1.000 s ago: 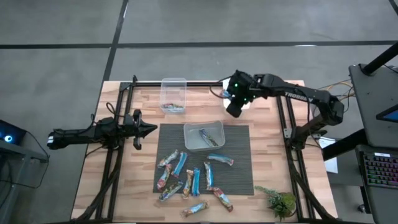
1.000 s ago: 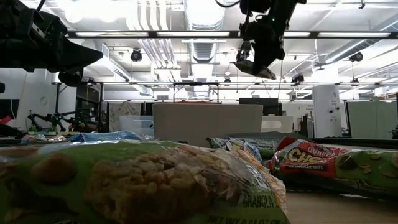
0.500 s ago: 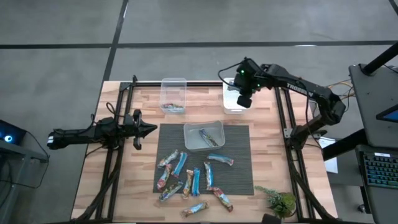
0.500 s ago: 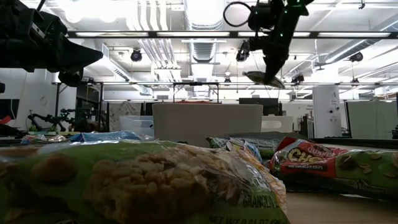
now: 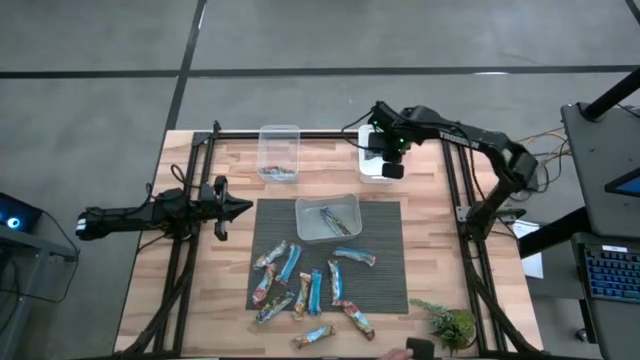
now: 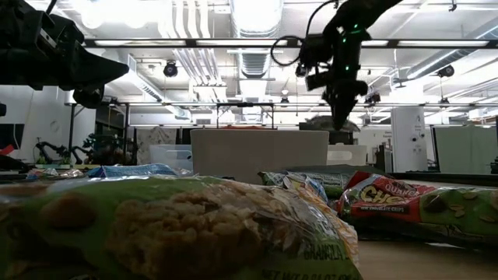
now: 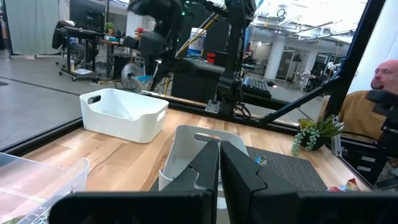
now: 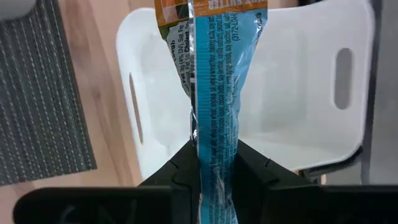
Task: Pick and place Granola Bars by type
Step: Put the yellow granola bar into the white bin
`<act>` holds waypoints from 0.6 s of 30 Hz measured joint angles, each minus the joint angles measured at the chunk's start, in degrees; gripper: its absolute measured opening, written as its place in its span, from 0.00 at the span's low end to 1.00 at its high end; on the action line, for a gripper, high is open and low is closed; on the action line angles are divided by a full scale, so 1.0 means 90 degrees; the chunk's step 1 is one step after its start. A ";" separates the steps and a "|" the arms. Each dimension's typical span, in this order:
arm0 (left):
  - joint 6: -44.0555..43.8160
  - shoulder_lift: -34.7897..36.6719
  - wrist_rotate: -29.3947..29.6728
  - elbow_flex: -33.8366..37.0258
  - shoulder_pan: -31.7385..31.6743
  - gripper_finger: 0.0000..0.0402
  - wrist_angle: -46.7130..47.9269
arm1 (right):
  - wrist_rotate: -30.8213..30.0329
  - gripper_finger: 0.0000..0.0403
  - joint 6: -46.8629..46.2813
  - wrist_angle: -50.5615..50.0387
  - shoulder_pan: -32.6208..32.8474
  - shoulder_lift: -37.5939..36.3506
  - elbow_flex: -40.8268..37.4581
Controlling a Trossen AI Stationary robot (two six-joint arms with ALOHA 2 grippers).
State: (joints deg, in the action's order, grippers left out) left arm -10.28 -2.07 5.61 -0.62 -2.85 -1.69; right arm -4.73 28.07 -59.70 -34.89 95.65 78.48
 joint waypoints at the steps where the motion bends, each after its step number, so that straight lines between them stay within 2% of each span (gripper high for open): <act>1: 0.0000 0.0000 0.0002 0.0000 -0.0002 0.00 0.0002 | -0.0009 0.14 0.0052 0.0005 0.0000 0.0071 0.0000; 18: 0.0000 -0.0002 0.0000 0.0000 -0.0001 0.00 0.0002 | -0.0333 0.14 0.0298 0.0055 -0.0005 0.0664 -0.0002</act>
State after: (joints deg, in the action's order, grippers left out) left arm -10.28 -2.09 5.61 -0.62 -2.86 -1.67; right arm -7.73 30.75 -59.20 -34.94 101.62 78.46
